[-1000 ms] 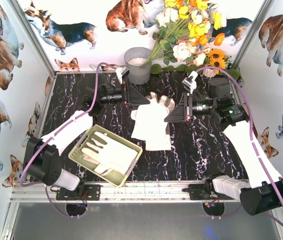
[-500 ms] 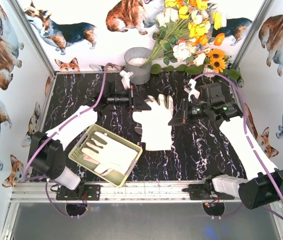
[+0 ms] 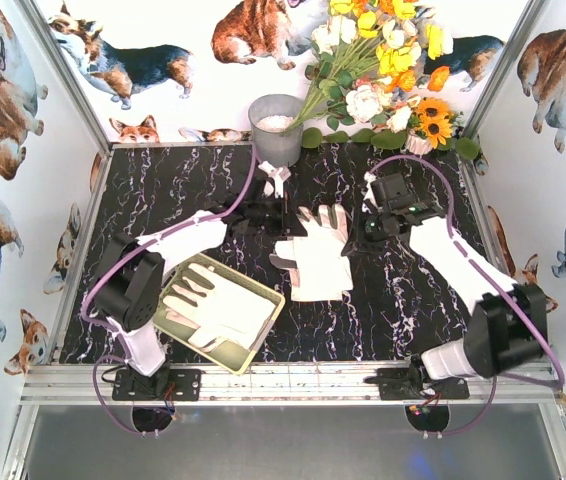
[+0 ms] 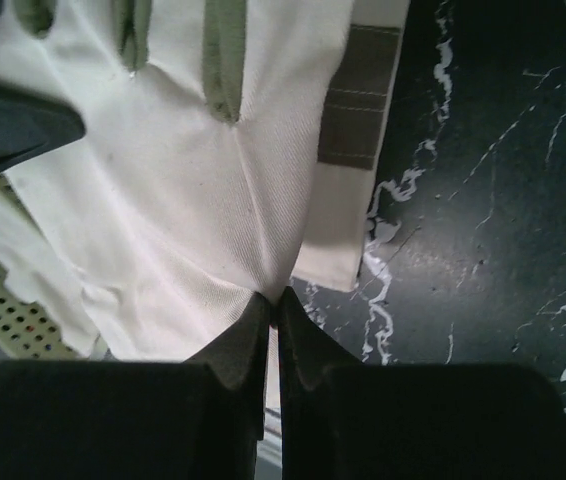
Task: Put the gloves into the storage basket
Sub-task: Pair the glove with the glove.
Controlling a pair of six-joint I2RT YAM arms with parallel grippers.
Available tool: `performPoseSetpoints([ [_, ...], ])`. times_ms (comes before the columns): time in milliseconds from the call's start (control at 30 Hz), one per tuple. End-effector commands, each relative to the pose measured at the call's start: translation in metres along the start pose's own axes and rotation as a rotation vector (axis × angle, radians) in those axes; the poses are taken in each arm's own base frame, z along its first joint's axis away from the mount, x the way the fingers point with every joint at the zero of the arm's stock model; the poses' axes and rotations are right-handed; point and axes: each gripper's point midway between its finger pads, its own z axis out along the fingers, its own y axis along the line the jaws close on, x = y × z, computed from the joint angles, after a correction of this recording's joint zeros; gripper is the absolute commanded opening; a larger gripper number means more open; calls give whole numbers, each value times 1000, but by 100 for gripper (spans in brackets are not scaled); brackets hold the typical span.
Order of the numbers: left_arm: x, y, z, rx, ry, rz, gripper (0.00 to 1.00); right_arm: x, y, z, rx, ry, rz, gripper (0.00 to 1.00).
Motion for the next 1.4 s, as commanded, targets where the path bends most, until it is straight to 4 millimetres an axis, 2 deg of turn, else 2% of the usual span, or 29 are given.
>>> performPoseSetpoints([
  [0, -20, 25, 9, -125, -86, 71, 0, -20, -24, 16, 116, -56, -35, 0],
  [200, -18, 50, 14, -228, -86, 85, 0, -17, -30, 40, 113, -51, 10, 0],
  [467, -11, 77, 28, -320, -35, 64, 0, -6, -28, 58, 98, -14, 51, 0],
  [633, -8, 84, 36, -333, -19, 37, 0, -2, -33, 66, 111, 6, 58, 0],
  [933, 3, 98, 38, -386, 21, -7, 0, 11, -45, 79, 145, 58, 75, 0],
  [1367, 5, 95, 28, -433, 39, -69, 0, 15, -55, 84, 187, 76, 76, 0],
])
